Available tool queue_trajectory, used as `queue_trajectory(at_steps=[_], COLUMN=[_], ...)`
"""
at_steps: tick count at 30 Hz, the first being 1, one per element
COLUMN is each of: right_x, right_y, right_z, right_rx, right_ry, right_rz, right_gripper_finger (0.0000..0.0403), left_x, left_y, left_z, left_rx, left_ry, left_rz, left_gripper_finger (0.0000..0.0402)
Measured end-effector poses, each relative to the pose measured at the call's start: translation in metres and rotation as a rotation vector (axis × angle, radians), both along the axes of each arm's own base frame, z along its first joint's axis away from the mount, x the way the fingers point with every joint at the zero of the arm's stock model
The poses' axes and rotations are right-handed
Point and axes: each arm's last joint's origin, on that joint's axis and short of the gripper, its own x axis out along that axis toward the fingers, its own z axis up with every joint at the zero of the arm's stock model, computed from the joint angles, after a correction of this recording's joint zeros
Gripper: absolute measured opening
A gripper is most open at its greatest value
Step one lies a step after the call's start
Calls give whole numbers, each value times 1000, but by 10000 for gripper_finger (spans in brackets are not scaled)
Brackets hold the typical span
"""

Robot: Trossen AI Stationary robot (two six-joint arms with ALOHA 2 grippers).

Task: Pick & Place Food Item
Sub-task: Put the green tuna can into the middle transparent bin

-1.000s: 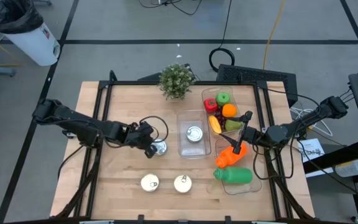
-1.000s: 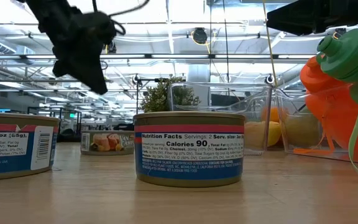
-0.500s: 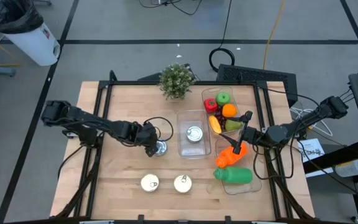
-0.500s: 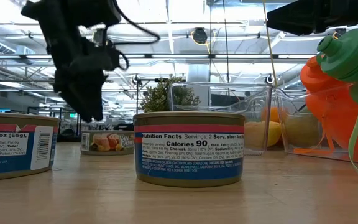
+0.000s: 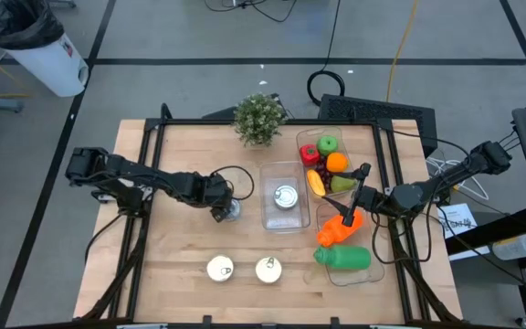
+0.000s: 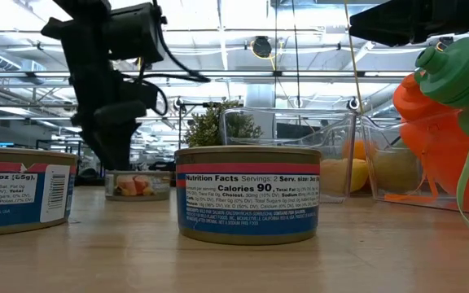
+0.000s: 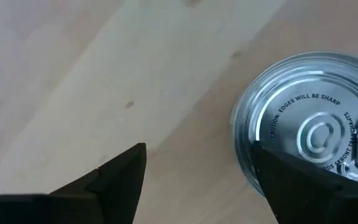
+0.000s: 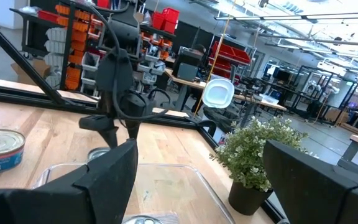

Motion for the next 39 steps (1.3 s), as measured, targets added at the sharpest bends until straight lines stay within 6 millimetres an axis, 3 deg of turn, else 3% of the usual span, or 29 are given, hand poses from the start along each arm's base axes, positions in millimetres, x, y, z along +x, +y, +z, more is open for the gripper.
queue_trajectory(at_steps=[8,13,20,27,39], right_x=[0,0,0,0,0], right_y=[0,0,0,0,0], right_z=[0,0,0,-1,-1], right_rx=[-1,7,6,5,11], right_ry=[2,0,0,3,2], right_rz=[0,1,1,1,1], right_gripper_finger=[325,325,325,325,325], left_x=[-14,-10,3,8,5], left_y=[10,17,9,4,35], left_z=[1,1,2,3,2], left_rx=[45,-96,-342,-343,-272], left_ry=[121,94,-28,-77,-61], left_rz=[67,36,-173,-357,-307], left_gripper_finger=[279,285,277,274,273])
